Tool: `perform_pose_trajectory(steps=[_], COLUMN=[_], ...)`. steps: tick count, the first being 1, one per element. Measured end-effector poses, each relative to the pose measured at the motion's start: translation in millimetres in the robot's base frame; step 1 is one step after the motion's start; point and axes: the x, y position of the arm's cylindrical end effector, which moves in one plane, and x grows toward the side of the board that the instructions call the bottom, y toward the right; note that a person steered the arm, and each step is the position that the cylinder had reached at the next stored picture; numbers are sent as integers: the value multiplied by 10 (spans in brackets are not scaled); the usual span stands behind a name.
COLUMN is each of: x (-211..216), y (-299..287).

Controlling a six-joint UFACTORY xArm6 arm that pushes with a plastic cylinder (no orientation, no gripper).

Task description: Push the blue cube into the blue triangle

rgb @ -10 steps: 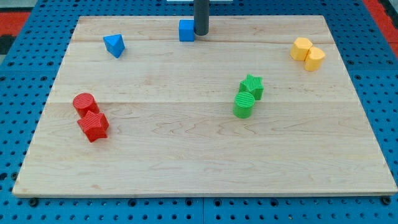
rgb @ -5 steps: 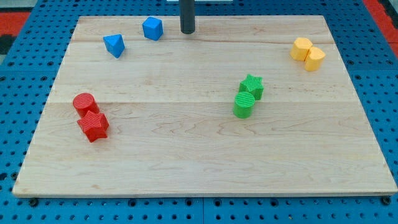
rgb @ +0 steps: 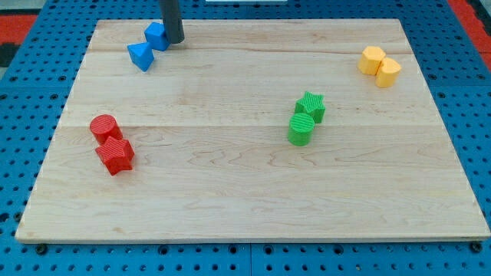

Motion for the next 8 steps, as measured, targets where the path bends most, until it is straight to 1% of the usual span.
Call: perform_pose_trajectory(steps=[1,2,3,5,6,7,8], x=[-25,-407,-489,-485,-238,-99,-98], y=[29,162,24,-434,-526,-531,-531])
